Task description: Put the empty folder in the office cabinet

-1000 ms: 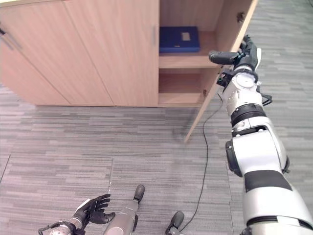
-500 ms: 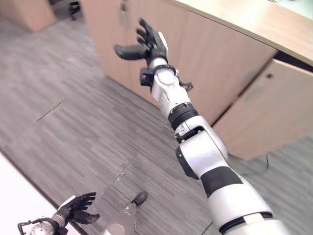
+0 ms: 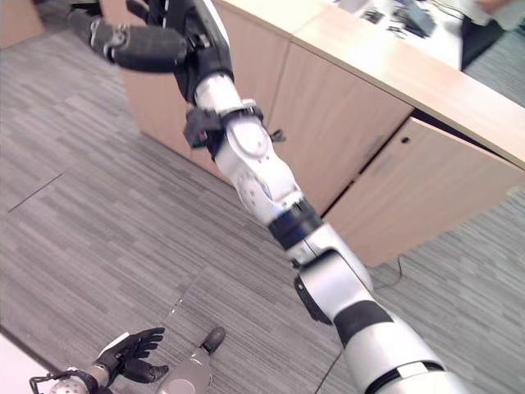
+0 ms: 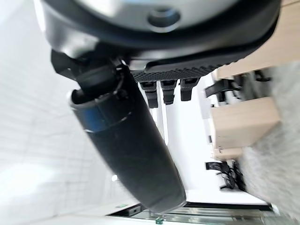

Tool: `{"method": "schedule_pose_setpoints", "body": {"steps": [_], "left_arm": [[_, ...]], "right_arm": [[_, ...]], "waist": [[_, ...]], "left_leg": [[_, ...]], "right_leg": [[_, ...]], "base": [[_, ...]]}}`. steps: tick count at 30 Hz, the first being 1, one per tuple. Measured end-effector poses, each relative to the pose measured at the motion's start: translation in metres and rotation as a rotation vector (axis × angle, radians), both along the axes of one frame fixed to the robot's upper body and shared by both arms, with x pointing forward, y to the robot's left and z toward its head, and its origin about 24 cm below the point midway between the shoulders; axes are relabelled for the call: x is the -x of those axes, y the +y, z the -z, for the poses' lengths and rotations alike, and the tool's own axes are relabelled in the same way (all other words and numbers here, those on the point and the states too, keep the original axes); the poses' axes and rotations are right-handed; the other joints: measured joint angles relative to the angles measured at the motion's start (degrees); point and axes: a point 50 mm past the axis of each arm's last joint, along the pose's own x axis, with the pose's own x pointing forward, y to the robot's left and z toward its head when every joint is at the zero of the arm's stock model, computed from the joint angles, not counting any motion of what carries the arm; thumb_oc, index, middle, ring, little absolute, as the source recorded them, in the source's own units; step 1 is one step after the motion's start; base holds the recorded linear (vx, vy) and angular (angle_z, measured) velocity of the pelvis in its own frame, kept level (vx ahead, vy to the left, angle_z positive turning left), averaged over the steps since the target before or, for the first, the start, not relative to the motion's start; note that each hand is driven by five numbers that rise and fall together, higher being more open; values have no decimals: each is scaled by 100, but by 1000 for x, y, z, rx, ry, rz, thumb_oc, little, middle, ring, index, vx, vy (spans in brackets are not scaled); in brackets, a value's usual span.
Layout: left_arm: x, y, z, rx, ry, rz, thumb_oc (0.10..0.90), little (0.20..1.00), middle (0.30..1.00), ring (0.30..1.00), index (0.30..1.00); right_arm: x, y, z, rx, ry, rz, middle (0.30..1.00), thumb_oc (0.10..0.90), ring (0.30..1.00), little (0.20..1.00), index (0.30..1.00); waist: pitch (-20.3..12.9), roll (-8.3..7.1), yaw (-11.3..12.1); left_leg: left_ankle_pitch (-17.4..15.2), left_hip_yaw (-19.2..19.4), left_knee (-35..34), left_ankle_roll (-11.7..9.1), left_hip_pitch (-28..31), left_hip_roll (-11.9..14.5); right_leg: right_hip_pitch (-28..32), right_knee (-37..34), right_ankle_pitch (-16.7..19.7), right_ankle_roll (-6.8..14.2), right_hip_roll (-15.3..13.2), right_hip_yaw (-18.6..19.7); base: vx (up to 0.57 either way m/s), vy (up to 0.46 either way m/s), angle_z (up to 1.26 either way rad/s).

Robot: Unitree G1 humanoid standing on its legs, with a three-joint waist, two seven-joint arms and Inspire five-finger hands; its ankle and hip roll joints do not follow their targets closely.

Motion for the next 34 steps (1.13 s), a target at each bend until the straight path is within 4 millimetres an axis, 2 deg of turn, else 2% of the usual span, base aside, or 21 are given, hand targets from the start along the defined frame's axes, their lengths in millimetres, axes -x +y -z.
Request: {"method": "schedule_pose_setpoints", "body": {"steps": [1,2,3,4,5,6,7,8,9,10,11,13,14,16,18,21,25,31,34], "left_arm": [[1,-2,1,7,-3,-15,800,900,900,900,900],[6,-4,4,-1,-4,-39,800,900,900,900,900],[9,-4,6,-2,4,-47,800,900,900,900,900],[16,-8,10,6,21,-67,800,900,900,900,900],[17,-11,13,13,26,-77,800,900,900,900,900],[23,-12,17,23,37,-124,800,900,900,900,900],[32,-14,21,29,60,-154,800,900,900,900,900],[35,-14,23,29,71,-170,800,900,900,900,900],[44,-16,28,38,99,-201,800,900,900,900,900],[52,-18,32,46,121,-230,800,900,900,900,900],[54,-19,36,52,136,-253,800,900,900,900,900],[62,-20,41,52,171,-292,800,900,900,900,900],[65,-24,45,65,188,-303,800,900,900,900,900],[76,-23,50,64,225,-345,800,900,900,900,900],[78,-22,51,63,234,-361,800,900,900,900,900],[83,-23,53,65,251,-387,800,900,900,900,900],[89,-26,57,63,274,-427,800,900,900,900,900],[92,-23,59,46,289,-439,800,900,900,900,900],[92,-23,59,41,293,-442,800,900,900,900,900]], "right_arm": [[1,-11,11,15,2,19,900,800,900,900,900],[6,-32,27,46,-10,60,900,800,900,900,900],[5,-38,34,65,-3,82,900,800,900,900,900],[2,-58,55,100,46,146,900,800,900,900,900],[5,-73,73,100,85,190,900,800,900,900,900],[17,-99,107,95,161,255,900,800,900,900,900],[21,-110,132,120,246,289,900,800,900,900,900],[24,-117,147,144,297,314,900,800,900,900,900],[39,-141,190,199,437,382,900,800,900,900,900],[48,-151,213,235,536,416,900,800,900,900,900],[65,-166,250,277,677,456,900,800,900,900,900],[94,-187,289,301,865,522,900,800,900,900,900],[118,-193,314,373,974,513,900,800,900,900,900],[144,-201,339,425,1088,515,900,800,900,900,900],[166,-197,360,503,1186,470,900,800,900,900,900],[177,-192,372,564,1226,415,900,800,900,900,900],[179,-190,376,642,1204,386,900,800,900,900,900],[186,-194,392,688,1275,405,900,800,900,900,900],[187,-193,393,684,1283,405,900,800,900,900,900]], "waist": [[1,34,-61],[-12,96,-87],[-14,142,-133],[-15,335,-302],[-21,410,-402],[-44,470,-453],[-57,541,-487],[-63,599,-601],[-93,720,-888],[-105,793,-1004],[-111,886,-1217],[-162,995,-1513],[-193,1110,-1770],[-248,1192,-1904],[-284,1258,-2079],[-316,1294,-2146],[-429,1290,-2144],[-599,1137,-1995],[-610,1112,-1969]], "left_leg": [[0,49,-27,0,39,4],[-4,236,-113,6,93,21],[-4,277,-128,6,113,25],[-4,447,-172,5,136,75],[-4,471,-178,4,148,75],[-3,731,-181,11,207,90],[8,851,-184,30,274,101],[7,882,-184,31,310,105],[12,1114,-187,46,354,138],[23,1132,-200,59,378,127],[23,1237,-189,62,451,169],[21,1329,-216,130,530,199],[10,1448,-195,167,613,306],[-26,1675,-218,182,755,459],[-32,1827,-216,169,892,637],[-82,1975,-217,99,1026,819],[-103,1976,-217,56,1048,901],[-142,1924,-219,16,1048,889],[-149,1891,-220,27,1043,879]], "right_leg": [[5,16,-3,-3,-19,36],[12,47,-11,-6,-65,137],[17,41,-6,0,-74,148],[-50,9,-3,2,-97,234],[-83,17,-1,1,-121,292],[-135,133,41,16,-215,433],[-142,142,63,27,-257,516],[-149,124,73,44,-280,543],[-184,141,96,58,-329,647],[-191,101,215,132,-368,670],[-215,-31,348,193,-379,761],[-168,-56,520,217,-371,827],[-247,-58,527,215,-332,905],[-203,-57,514,183,-220,1117],[-226,-57,517,70,-85,1268],[-205,-57,471,-6,75,1439],[-189,-56,434,-52,160,1451],[-157,-57,433,-51,158,1423],[-138,-57,438,-48,155,1408]], "base": [[-75,2,-15],[-33,16,-21],[-77,-2,-40],[-94,3,-33],[-96,-28,-47],[-78,-39,-50],[-82,-26,-65],[-79,-15,-72],[-54,-9,-68],[-48,-25,-96],[-36,-14,-79],[-31,-33,-63],[-23,-42,-52],[-10,-29,-69],[-5,-28,-62],[-14,-36,-30],[-7,-25,-5],[-5,-6,2],[-11,-3,6]]}}
